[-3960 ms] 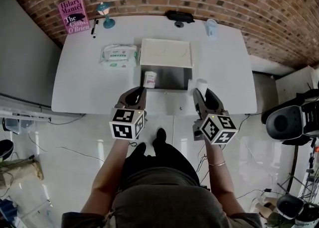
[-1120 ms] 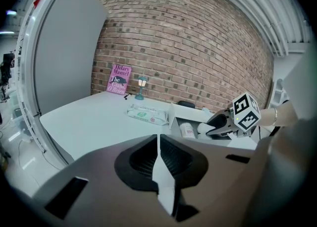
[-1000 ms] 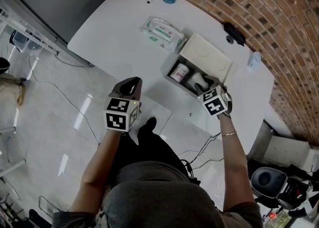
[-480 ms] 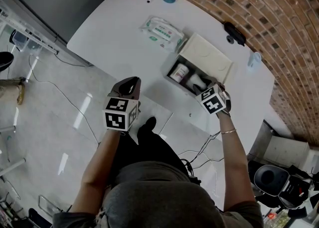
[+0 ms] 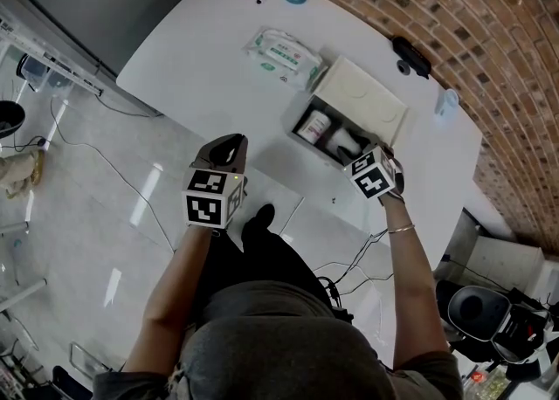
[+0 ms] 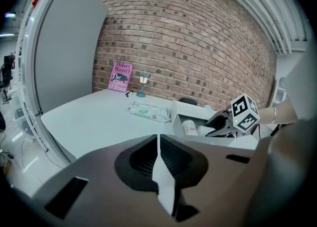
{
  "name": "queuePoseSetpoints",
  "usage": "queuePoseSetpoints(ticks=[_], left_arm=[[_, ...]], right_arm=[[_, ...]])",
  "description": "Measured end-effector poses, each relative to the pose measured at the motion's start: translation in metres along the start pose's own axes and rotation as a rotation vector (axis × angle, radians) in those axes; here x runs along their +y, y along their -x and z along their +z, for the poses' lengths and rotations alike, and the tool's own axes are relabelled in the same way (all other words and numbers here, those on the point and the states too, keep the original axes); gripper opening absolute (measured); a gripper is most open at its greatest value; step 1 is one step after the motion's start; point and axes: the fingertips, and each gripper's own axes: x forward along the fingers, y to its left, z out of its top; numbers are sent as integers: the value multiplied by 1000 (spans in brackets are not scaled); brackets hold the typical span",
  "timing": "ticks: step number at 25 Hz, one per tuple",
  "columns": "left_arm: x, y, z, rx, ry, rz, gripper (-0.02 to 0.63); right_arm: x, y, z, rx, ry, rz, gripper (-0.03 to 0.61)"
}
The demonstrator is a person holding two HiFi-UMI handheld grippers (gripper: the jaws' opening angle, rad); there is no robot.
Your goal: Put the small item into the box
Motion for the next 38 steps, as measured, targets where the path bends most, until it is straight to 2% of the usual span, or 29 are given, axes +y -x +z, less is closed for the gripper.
queuePoseSetpoints(ticks=[10, 15, 18, 26, 33, 38], left_arm=[[-6, -5, 3, 0, -24, -31, 34], [-10, -9, 3, 4, -35, -53, 34], [-12, -10, 3, 6, -42, -65, 34], [-19, -13, 9, -5, -61, -104, 34], [-26, -11, 14, -8, -90, -139, 34], [-32, -11, 16, -5, -112, -166, 34]], right_arm=[[2, 9, 11, -63, -59, 10, 201], [-6, 20, 16, -125, -165, -15, 183], [-12, 31, 22, -179, -206, -51, 143], [-12, 61, 33, -288, -349, -99, 98], [-8, 89, 34, -380, -517, -145, 86], [0, 105, 32, -423, -592, -184, 75]])
